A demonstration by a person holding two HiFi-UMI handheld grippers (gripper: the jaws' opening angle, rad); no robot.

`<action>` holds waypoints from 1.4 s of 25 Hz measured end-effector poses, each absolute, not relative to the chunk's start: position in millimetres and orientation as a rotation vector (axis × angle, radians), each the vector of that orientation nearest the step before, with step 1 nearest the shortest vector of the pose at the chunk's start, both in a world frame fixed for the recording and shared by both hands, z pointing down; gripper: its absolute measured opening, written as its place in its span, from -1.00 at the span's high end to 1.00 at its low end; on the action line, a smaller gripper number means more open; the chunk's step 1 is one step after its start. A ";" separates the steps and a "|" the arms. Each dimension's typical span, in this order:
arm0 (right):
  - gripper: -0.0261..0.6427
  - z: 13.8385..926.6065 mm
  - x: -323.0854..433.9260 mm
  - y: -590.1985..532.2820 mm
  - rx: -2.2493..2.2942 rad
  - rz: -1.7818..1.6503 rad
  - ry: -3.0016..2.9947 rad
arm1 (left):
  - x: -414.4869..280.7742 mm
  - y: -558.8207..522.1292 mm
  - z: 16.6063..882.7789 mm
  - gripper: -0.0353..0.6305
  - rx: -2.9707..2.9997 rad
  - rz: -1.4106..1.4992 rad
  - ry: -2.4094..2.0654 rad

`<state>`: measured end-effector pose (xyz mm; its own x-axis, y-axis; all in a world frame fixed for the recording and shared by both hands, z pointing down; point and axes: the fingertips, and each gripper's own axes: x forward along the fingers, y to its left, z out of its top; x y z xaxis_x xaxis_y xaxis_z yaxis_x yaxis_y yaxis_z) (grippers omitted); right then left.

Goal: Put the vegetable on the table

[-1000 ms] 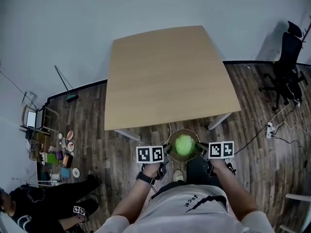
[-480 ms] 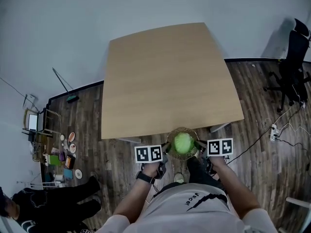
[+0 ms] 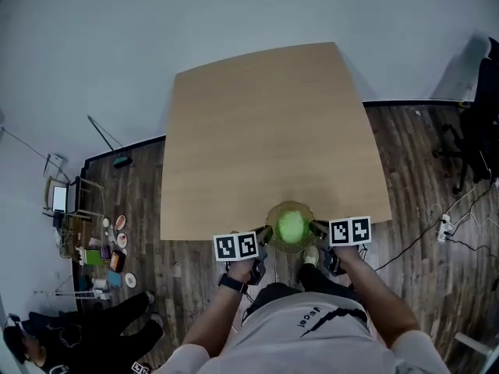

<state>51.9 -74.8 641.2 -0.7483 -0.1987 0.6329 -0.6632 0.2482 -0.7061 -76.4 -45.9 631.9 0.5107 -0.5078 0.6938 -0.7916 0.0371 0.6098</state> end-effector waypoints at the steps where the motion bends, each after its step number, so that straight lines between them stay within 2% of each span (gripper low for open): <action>1: 0.85 642.8 52.0 -82.7 0.781 1.508 -2.110 | -76.3 -53.7 633.4 0.82 1.616 0.308 -1.140; 14: 0.85 663.5 19.4 -188.2 0.802 1.503 -2.097 | -109.0 -157.4 657.9 0.82 1.599 0.296 -1.141; 35: 0.85 753.5 -24.7 -293.8 0.935 1.581 -1.994 | -156.9 -277.2 749.2 0.82 1.592 0.383 -1.045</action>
